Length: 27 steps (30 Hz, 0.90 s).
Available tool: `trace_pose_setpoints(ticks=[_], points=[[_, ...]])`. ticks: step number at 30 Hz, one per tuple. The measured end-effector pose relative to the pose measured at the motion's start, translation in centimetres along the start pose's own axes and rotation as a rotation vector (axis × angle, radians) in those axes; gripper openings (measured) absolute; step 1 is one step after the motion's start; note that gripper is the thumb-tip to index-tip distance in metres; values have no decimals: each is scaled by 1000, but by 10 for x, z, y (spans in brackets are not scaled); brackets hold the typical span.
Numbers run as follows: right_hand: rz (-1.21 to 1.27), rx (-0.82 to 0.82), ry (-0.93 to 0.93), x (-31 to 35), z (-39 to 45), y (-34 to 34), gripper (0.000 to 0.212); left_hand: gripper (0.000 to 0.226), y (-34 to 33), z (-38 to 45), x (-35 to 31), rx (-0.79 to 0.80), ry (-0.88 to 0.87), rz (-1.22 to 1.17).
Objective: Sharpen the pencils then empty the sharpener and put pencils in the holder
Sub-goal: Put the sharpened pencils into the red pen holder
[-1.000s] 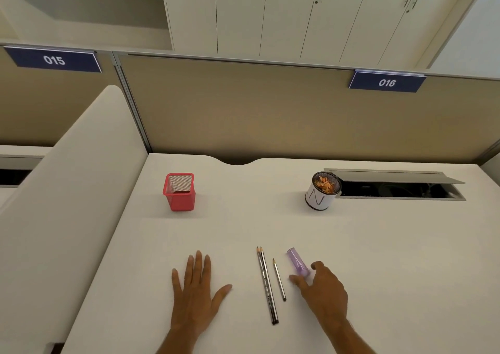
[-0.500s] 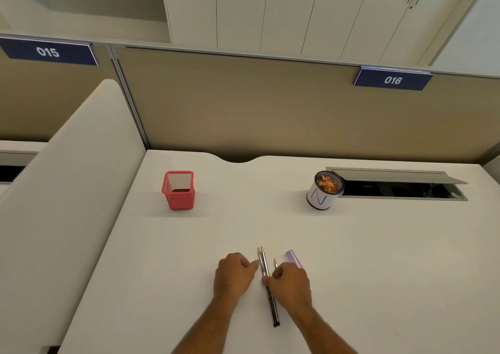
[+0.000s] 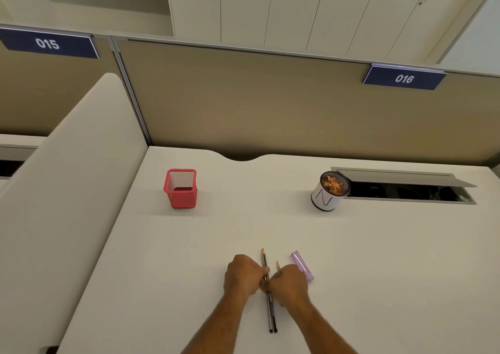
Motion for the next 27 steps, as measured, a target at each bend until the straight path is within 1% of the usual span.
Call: trace_pose_setpoints(ticks=[2,5,9,11,13,16,19,21,22,24,27], points=[[37,9,-4,0,0,-1,31,28,0,-2,1,13,-4,-3],[56,17,1,3,-1,-2,28,37,-1,-6,1,24,-4,-8],[89,17,-11,6,-2,-1,32,35,1,-7,0,60,16,-98],[186,15,-21,6,-3,2,32,26,4,-10,-1,132,57,-221],[291,14,-4,9,-5,9,27,14,10,-14,-1,244,62,-328],[340,-10,69,20,-5,22,28,12,20,-19,0,367,-19,-402],[347,-23,128,35,-4,34,31,14,33,-22,-6,407,-107,-424],[346,-7,142,45,-3,40,26,15,43,-23,-13,394,-168,-407],[352,11,154,51,-3,42,22,15,50,-23,-17,362,-203,-397],[410,29,189,66,-3,49,18,12,65,-24,-26,252,-277,-372],[546,4,242,91,-2,60,20,9,94,-29,-41,46,-383,-357]])
Point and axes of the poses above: each hand's wrist, its own z-axis towards the middle knuckle, its own y-axis out of the back of the hand, x = y × z, the point moved 1 cm from there along z, towards the middle knuckle, and after that the axes turned 13 degrees about y, right-handed, at the moved point
